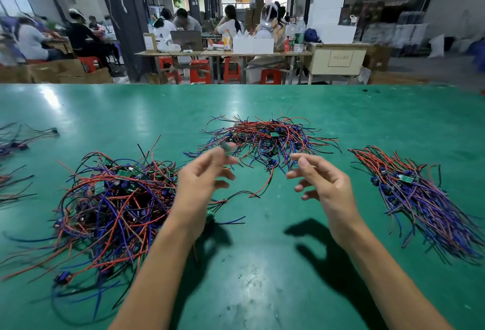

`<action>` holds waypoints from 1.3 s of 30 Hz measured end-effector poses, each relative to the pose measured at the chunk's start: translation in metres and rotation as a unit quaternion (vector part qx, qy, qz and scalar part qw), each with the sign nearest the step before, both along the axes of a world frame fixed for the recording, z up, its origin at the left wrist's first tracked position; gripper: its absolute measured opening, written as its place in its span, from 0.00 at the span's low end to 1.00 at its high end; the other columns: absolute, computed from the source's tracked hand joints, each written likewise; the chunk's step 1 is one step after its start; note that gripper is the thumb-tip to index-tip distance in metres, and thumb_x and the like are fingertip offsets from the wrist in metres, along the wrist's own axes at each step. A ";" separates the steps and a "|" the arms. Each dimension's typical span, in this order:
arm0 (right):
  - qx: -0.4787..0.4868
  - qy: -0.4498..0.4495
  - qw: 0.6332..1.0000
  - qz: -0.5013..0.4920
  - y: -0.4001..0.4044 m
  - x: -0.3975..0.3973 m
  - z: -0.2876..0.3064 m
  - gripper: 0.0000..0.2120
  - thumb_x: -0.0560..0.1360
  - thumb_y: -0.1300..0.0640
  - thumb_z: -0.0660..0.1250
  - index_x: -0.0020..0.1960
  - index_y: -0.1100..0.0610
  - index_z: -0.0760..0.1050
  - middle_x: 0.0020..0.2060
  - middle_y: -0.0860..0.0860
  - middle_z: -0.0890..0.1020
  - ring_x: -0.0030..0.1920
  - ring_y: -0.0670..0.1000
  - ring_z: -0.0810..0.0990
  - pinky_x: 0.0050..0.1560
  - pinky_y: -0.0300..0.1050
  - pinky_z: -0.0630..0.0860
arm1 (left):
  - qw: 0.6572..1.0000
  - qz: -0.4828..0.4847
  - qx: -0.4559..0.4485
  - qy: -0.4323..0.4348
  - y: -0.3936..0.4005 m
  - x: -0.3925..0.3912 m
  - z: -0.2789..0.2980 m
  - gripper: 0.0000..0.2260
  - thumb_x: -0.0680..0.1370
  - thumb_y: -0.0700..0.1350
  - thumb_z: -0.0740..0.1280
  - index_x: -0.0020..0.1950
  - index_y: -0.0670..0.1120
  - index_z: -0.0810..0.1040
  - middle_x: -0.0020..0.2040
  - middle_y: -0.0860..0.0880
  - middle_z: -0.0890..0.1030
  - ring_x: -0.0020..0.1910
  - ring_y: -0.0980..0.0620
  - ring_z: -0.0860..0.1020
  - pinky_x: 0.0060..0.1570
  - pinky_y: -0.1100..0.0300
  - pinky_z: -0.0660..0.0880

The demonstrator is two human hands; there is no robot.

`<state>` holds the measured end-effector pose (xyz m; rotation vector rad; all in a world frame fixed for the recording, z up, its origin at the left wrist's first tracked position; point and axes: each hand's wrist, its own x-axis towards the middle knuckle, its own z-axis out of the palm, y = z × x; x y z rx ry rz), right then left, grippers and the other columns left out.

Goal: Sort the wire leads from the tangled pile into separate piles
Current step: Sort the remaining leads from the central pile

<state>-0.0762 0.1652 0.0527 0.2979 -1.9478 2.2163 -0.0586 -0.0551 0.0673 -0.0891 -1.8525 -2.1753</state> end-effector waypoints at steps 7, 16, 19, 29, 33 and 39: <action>0.418 0.000 0.903 -0.096 -0.022 -0.022 -0.052 0.15 0.77 0.54 0.67 0.61 0.39 0.76 0.45 0.43 0.80 0.41 0.45 0.79 0.46 0.44 0.77 | 0.896 0.007 0.440 -0.061 -0.034 -0.002 0.008 0.18 0.78 0.63 0.61 0.61 0.56 0.80 0.42 0.61 0.82 0.34 0.60 0.78 0.39 0.65 0.76; 0.412 0.100 0.897 -0.121 -0.036 -0.049 -0.046 0.04 0.77 0.53 0.73 0.50 0.51 0.85 0.45 0.46 0.84 0.45 0.50 0.82 0.47 0.48 0.78 | 0.947 0.040 0.315 -0.053 -0.026 -0.007 -0.001 0.06 0.79 0.52 0.67 0.54 0.56 0.81 0.41 0.59 0.82 0.33 0.60 0.75 0.39 0.65 0.72; 0.247 0.157 0.944 -0.152 -0.029 -0.031 -0.043 0.05 0.76 0.57 0.73 0.51 0.52 0.86 0.43 0.43 0.87 0.45 0.41 0.84 0.49 0.43 0.80 | 0.993 0.107 -0.049 -0.020 -0.010 -0.009 -0.014 0.09 0.80 0.42 0.68 0.55 0.55 0.82 0.45 0.57 0.85 0.38 0.60 0.78 0.41 0.65 0.75; 0.019 0.150 0.984 -0.092 -0.018 0.006 0.003 0.09 0.83 0.56 0.63 0.52 0.54 0.83 0.40 0.52 0.87 0.38 0.49 0.83 0.41 0.38 0.77 | 0.932 0.022 -0.362 0.027 0.042 -0.008 -0.044 0.20 0.80 0.50 0.68 0.72 0.56 0.72 0.68 0.54 0.74 0.66 0.55 0.70 0.68 0.54 0.66; -0.047 0.118 0.990 -0.064 -0.015 0.010 0.016 0.11 0.81 0.52 0.64 0.49 0.53 0.84 0.40 0.54 0.86 0.38 0.50 0.82 0.40 0.38 0.76 | 0.895 0.085 -0.427 0.093 0.041 -0.004 -0.041 0.08 0.78 0.53 0.70 0.56 0.59 0.82 0.62 0.58 0.76 0.65 0.60 0.69 0.58 0.58 0.59; -0.105 0.041 0.993 -0.048 -0.003 0.007 0.022 0.13 0.78 0.46 0.66 0.56 0.51 0.82 0.40 0.50 0.85 0.35 0.45 0.78 0.36 0.35 0.74 | 0.971 -0.010 -0.225 0.079 0.046 0.001 -0.027 0.02 0.79 0.45 0.72 0.46 0.49 0.83 0.40 0.53 0.86 0.44 0.56 0.83 0.53 0.63 0.75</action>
